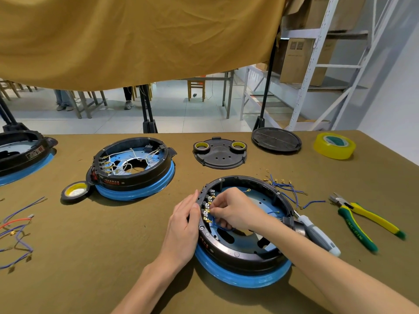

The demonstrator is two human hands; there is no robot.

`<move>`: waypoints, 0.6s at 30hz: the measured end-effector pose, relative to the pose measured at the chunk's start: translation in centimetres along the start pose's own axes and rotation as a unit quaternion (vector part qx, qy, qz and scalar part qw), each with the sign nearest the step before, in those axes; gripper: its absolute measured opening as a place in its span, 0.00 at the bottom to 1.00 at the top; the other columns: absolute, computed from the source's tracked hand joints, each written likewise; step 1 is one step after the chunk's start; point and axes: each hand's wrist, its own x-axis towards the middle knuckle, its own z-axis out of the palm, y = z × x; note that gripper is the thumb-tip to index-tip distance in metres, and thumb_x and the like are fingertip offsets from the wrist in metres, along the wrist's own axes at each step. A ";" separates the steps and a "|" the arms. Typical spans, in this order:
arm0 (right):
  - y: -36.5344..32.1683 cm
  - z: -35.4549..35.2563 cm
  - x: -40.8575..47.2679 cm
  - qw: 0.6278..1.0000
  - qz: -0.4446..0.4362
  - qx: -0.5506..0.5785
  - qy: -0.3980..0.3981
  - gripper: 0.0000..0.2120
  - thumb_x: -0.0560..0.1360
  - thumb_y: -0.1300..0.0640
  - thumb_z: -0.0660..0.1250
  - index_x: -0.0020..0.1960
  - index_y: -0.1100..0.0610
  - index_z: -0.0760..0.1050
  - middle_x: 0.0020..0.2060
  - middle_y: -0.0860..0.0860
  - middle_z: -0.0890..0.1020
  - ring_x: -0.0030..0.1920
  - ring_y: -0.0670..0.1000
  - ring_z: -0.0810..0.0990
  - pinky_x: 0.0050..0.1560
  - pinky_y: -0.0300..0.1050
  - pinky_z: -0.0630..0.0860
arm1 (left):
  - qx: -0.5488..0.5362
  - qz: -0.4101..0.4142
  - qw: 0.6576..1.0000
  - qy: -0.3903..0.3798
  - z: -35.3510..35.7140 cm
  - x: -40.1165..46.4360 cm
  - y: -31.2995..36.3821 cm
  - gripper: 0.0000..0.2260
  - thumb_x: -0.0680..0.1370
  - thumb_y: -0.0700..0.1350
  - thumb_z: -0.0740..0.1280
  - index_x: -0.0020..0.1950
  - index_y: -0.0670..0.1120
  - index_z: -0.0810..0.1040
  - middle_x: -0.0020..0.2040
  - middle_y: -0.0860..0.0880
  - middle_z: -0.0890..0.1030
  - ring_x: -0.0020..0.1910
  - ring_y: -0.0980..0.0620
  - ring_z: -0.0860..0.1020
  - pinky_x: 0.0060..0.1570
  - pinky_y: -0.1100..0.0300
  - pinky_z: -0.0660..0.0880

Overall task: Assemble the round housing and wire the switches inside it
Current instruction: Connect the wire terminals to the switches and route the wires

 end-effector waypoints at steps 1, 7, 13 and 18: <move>-0.1 0.1 0.0 1.000 0.004 -0.001 0.003 0.10 0.83 0.60 0.66 0.43 0.55 0.79 0.30 0.50 0.81 0.24 0.42 0.77 0.28 0.37 0.75 | -0.002 -0.001 1.000 0.000 0.0 0.0 0.0 0.21 0.86 0.52 0.52 0.79 0.54 0.64 0.74 0.62 0.67 0.75 0.67 0.61 0.68 0.74 0.54; -0.2 0.4 -0.3 0.996 -0.034 -0.065 0.054 0.05 0.80 0.57 0.70 0.48 0.56 0.85 0.31 0.46 0.82 0.24 0.36 0.77 0.31 0.34 0.74 | -0.016 0.001 1.000 0.012 0.2 -0.2 -0.1 0.20 0.86 0.52 0.53 0.79 0.53 0.66 0.76 0.59 0.69 0.75 0.65 0.63 0.72 0.68 0.57; -0.2 0.7 -0.6 0.983 -0.092 -0.121 0.099 0.05 0.78 0.56 0.73 0.49 0.55 0.88 0.39 0.50 0.87 0.40 0.45 0.83 0.44 0.44 0.82 | -0.015 0.003 1.000 0.016 0.3 0.0 -0.2 0.20 0.87 0.51 0.54 0.78 0.52 0.67 0.76 0.59 0.70 0.75 0.66 0.63 0.69 0.73 0.56; -0.4 1.5 -0.2 0.979 -0.101 -0.145 0.103 0.08 0.80 0.61 0.69 0.45 0.60 0.85 0.36 0.54 0.85 0.39 0.50 0.83 0.44 0.49 0.82 | -0.018 -0.005 1.000 0.010 0.2 0.0 -0.1 0.20 0.87 0.51 0.53 0.79 0.52 0.66 0.76 0.59 0.69 0.76 0.65 0.62 0.74 0.66 0.57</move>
